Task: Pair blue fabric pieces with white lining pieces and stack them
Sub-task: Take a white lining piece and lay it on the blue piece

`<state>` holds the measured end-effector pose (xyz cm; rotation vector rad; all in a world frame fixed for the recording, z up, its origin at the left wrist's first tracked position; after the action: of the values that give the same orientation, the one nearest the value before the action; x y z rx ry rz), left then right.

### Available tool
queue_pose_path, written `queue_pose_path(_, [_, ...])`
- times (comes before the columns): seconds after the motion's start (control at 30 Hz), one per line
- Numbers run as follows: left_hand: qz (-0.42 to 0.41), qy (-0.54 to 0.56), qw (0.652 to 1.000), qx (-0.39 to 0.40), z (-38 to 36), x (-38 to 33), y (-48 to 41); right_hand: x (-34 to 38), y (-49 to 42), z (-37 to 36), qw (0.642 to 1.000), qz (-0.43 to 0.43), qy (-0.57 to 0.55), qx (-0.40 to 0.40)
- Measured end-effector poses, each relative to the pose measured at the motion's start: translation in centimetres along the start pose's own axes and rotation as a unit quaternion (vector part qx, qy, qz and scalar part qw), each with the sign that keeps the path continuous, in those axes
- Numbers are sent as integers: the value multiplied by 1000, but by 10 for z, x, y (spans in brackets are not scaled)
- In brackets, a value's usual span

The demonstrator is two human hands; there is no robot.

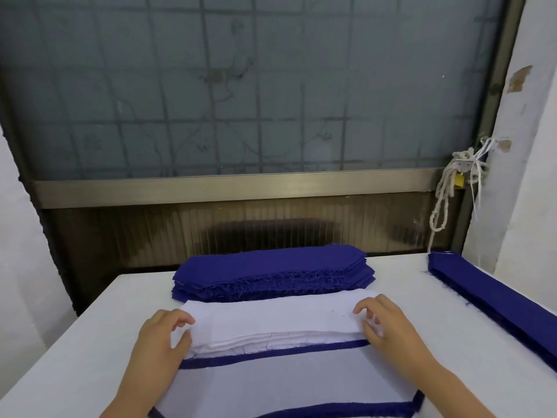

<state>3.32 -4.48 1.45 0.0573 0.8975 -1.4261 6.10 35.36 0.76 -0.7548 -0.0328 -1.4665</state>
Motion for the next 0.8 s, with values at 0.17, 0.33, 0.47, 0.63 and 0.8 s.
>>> queue_pose_path(0.17, [-20,29,999,29,-32,-15,-17,28,-28,-26,999,23,-2,24])
queue_pose_path(0.33, [2,20,1000,13,-52,-8,-21,36,-41,-50,998,-2,-54,34])
queue_pose_path(0.47, [19,45,999,-12,-51,9,-23,32,-44,-56,1000,-5,-21,10])
queue_pose_path(0.63, [52,-114,991,-38,-49,26,-27,29,-45,-59,1000,-5,-10,2])
queue_pose_path(0.8, [113,-122,986,3,-56,45,-32,29,-44,-58,1000,-5,-6,-17])
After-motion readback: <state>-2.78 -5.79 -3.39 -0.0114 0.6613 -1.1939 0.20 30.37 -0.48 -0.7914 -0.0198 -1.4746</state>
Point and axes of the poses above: each hand's wrist, its own y-axis away from the middle knuckle, its own z-axis out of the back of the hand, x = y × z, the point moved 10 cm from there along -y, towards the middle knuckle, and after that the axes turned 8 degrees about -x, right-handed, at the moved point
